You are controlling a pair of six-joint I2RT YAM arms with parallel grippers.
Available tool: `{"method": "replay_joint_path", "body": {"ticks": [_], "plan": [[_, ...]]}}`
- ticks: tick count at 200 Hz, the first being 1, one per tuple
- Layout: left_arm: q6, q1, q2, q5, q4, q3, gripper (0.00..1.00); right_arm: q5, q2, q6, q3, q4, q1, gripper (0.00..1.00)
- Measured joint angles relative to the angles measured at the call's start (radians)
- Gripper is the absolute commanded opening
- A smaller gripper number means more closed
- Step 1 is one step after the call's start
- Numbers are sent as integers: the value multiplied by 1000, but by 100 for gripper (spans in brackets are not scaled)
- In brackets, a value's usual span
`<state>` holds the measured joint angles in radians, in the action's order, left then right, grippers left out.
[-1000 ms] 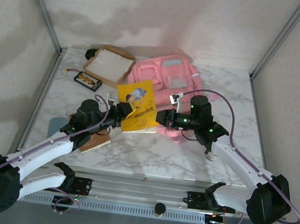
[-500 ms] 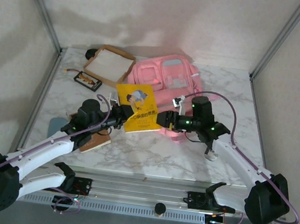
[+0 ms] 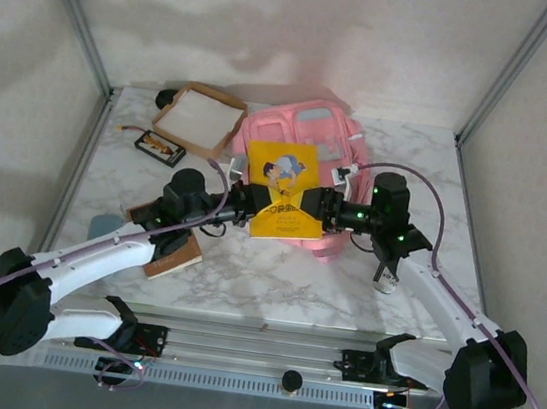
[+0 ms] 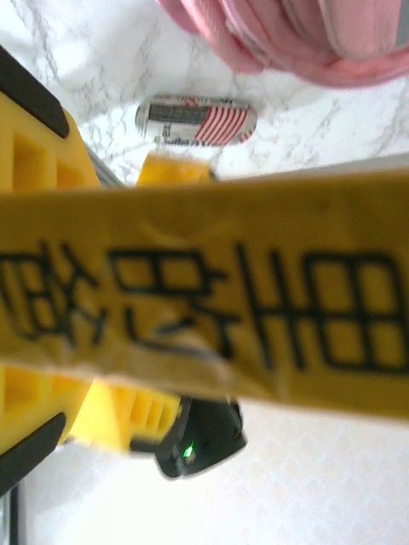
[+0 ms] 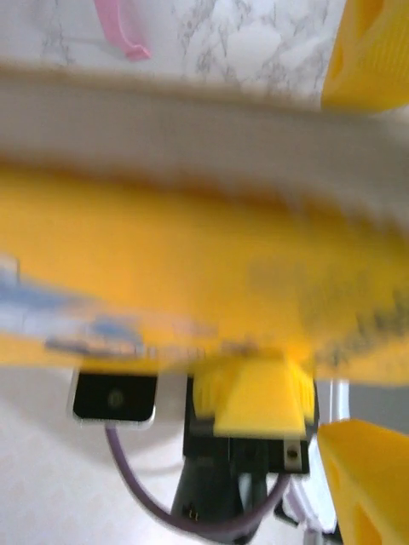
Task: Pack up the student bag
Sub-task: Pass the book, then open the student bag at the center of the table.
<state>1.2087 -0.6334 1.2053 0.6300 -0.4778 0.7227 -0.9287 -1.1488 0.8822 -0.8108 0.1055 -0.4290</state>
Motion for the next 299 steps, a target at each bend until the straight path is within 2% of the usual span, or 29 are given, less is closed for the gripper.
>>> {"method": "replay_joint_path", "body": {"ticks": [21,36,54,65,73,83,97,106,139,171,198,221,261,299], "plan": [[-48,-1,31,-10,61,32,0,12,28,16,1,0,10,57],[-77,-5,46,-10,74,54,0,25,33,5,2,-20,14,36],[-106,-6,54,-13,82,66,0,49,33,-10,2,-58,19,18],[-129,-8,63,-19,99,76,6,55,33,-28,1,-77,24,6],[-145,-8,72,-20,112,84,16,68,35,-32,0,-95,28,0],[-167,-11,85,-21,135,101,29,76,38,-48,-2,-114,33,0],[-216,-13,105,-32,194,141,53,84,48,-62,-3,-139,49,0],[-278,-12,123,-44,253,185,59,91,57,-71,-6,-162,68,0],[-554,-5,212,-150,489,422,63,124,89,-120,-27,-267,190,0],[-834,-7,302,-257,609,567,64,198,115,-184,-48,-410,361,0],[-1047,-22,441,-319,702,659,67,250,135,-217,-47,-497,491,0],[-1213,-71,594,-395,786,745,67,264,152,-245,-47,-534,576,0],[-1384,-158,801,-489,872,877,71,271,157,-274,-14,-556,668,0],[-1453,-170,931,-526,924,1008,72,270,161,-278,30,-560,700,0]]}}
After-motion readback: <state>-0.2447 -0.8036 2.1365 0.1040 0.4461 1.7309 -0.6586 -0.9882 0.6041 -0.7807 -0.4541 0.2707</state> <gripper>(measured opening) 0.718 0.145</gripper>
